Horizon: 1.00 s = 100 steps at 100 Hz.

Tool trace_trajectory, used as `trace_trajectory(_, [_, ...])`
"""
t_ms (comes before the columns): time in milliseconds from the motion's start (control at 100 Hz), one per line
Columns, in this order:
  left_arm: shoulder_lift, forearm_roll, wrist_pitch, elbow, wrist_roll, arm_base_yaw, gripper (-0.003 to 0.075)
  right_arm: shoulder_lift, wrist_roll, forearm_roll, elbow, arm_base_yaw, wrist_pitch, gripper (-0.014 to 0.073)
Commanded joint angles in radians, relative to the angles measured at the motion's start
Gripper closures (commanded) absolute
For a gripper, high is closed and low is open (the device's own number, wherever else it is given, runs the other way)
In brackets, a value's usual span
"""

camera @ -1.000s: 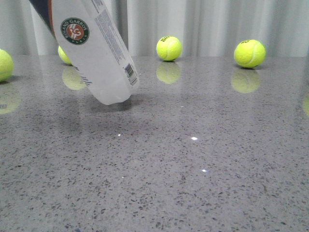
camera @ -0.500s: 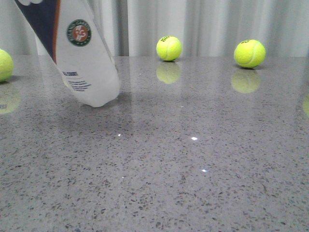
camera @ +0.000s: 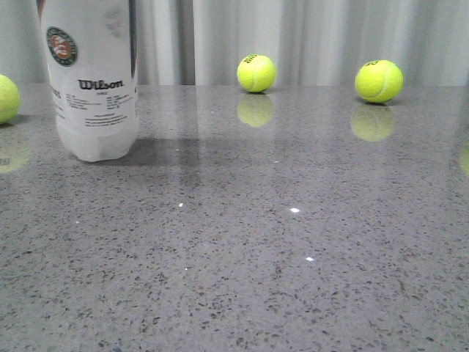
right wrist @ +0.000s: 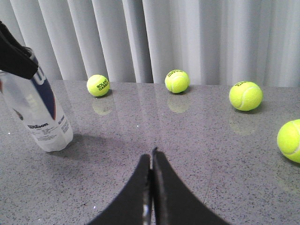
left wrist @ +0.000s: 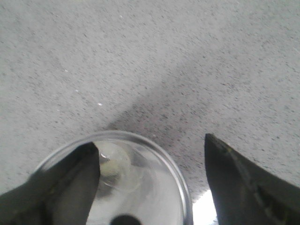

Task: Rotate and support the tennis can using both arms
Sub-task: 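Stand the can upright on the table and release the left gripper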

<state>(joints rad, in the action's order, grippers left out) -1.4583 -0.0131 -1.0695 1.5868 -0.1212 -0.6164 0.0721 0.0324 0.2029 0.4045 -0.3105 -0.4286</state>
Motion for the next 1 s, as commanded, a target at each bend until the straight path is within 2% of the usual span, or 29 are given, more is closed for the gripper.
trace_trajectory(0, [0.031, 0.03, 0.068, 0.034, -0.001, -0.006, 0.0257, 0.013, 0.003, -0.005, 0.025, 0.006, 0.076, 0.065])
trace_trajectory(380, [0.031, 0.042, 0.034, 0.034, -0.001, 0.054, 0.0257, 0.013, 0.003, -0.005, 0.025, 0.006, 0.076, 0.065])
trace_trajectory(700, [0.031, 0.032, 0.027, 0.034, -0.001, 0.052, 0.0258, 0.013, 0.003, -0.005, 0.025, 0.006, 0.076, 0.065])
trace_trajectory(880, [0.046, 0.021, 0.105, 0.034, -0.001, 0.05, 0.0265, 0.013, 0.003, -0.005, 0.025, 0.006, 0.076, 0.065])
trace_trajectory(990, [0.077, 0.021, 0.175, 0.034, 0.013, 0.05, 0.0326, 0.013, 0.003, -0.005, 0.025, 0.006, 0.076, 0.065])
